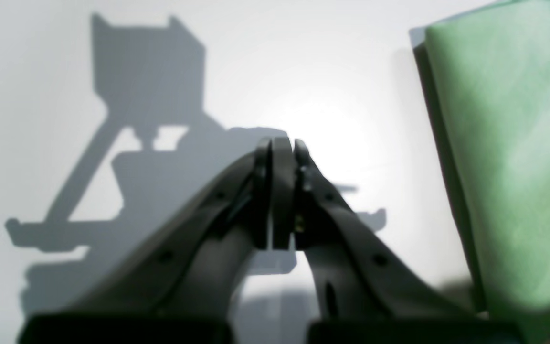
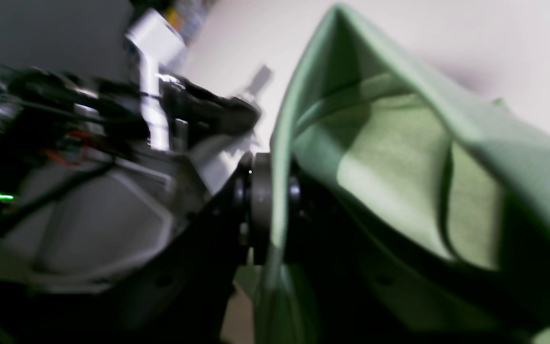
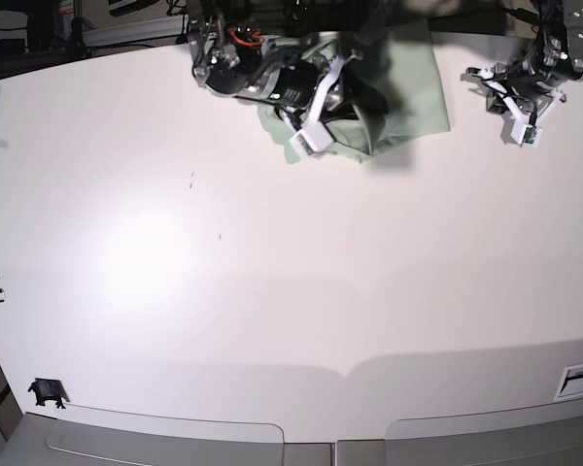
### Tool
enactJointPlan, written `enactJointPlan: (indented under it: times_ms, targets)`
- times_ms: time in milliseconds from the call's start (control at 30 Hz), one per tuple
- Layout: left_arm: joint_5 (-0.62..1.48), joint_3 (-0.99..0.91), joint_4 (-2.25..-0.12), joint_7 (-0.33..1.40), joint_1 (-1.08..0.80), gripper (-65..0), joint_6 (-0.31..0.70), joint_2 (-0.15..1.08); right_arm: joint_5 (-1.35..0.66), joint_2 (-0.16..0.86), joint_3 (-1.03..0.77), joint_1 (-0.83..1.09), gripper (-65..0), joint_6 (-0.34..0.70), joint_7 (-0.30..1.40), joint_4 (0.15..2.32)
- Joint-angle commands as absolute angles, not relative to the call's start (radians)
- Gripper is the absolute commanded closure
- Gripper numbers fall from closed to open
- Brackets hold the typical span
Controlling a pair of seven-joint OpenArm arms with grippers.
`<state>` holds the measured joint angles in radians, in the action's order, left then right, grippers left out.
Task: Fold the T-shirt properly
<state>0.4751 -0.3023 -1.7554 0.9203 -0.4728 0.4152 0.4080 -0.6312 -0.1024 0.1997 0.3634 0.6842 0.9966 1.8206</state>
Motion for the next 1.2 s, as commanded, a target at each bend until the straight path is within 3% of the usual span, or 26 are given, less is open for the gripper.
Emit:
enactJointPlan:
  times_ms: [0, 567, 667, 733, 1167]
  targets:
    - [0.484, -0.306, -1.763, 0.927, -0.474, 0.0, 0.416, 0.419, -0.651, -0.112, 0.224, 0.36, 0.0, 0.698, 0.958, 1.839]
    - [0.544, -0.306, -1.763, 0.927, -0.482, 0.0, 0.419, 0.419, -0.628, -0.157, 0.415, 0.327, 0.0, 0.698, 0.972, 1.839]
    - [0.544, -0.306, -1.763, 0.926, -0.482, 0.0, 0.419, 0.419, -0.628, -0.157, 0.43, 0.327, -14.0, 0.698, 0.965, 1.839]
    - [0.544, -0.306, -1.763, 0.926, -0.482, 0.0, 0.419, 0.419, -0.636, -0.157, 0.443, 0.327, -18.2, 0.698, 0.958, 1.839]
    - [0.543, -0.307, -1.764, 0.911, -0.482, 0.0, 0.419, 0.419, -0.797, -0.157, 0.485, 0.311, -18.3, 0.698, 0.967, 1.839]
